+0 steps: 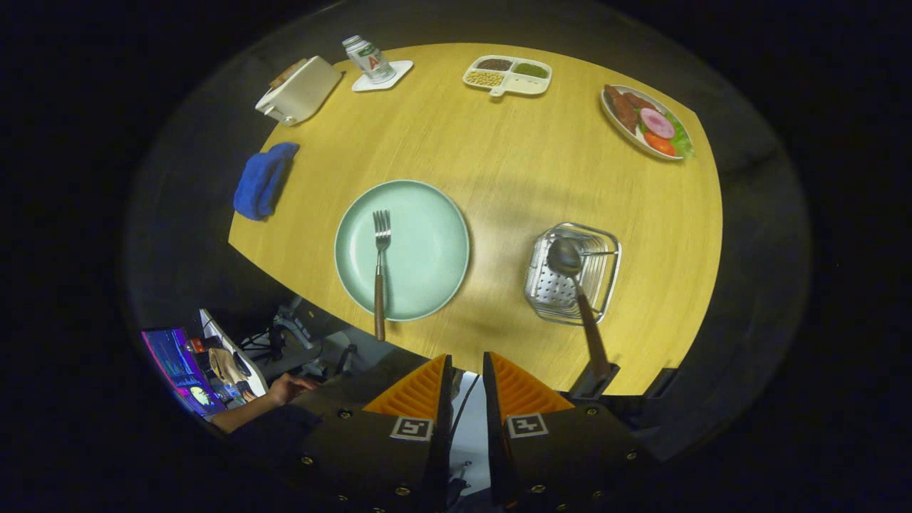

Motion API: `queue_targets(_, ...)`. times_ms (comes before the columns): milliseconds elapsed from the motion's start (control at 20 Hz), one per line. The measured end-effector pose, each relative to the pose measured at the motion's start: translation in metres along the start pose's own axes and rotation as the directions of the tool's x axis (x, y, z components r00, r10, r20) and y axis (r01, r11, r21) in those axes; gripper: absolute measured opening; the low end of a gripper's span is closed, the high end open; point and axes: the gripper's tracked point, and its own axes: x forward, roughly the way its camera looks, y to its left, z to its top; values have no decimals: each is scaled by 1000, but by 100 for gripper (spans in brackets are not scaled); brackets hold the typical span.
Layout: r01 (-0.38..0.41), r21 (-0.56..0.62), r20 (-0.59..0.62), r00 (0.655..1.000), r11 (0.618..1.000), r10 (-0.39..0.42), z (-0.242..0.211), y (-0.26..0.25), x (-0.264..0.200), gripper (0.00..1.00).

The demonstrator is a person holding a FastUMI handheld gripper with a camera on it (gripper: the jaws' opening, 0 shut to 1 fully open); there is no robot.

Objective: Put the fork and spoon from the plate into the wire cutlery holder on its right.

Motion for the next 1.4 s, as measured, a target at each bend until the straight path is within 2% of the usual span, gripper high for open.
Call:
queue_targets(200, -41, -54, -36, 999, 998, 39, -9, 48, 30, 24)
queue_targets(450, -46, -105, -78, 996, 993, 38, -17, 78, 64, 24)
queue_targets(900, -17, -99, -116, 993, 995, 6, -19, 96, 117, 27)
queue_targets(1400, -4, -65, -142, 990, 998, -5, -18, 101, 148, 28)
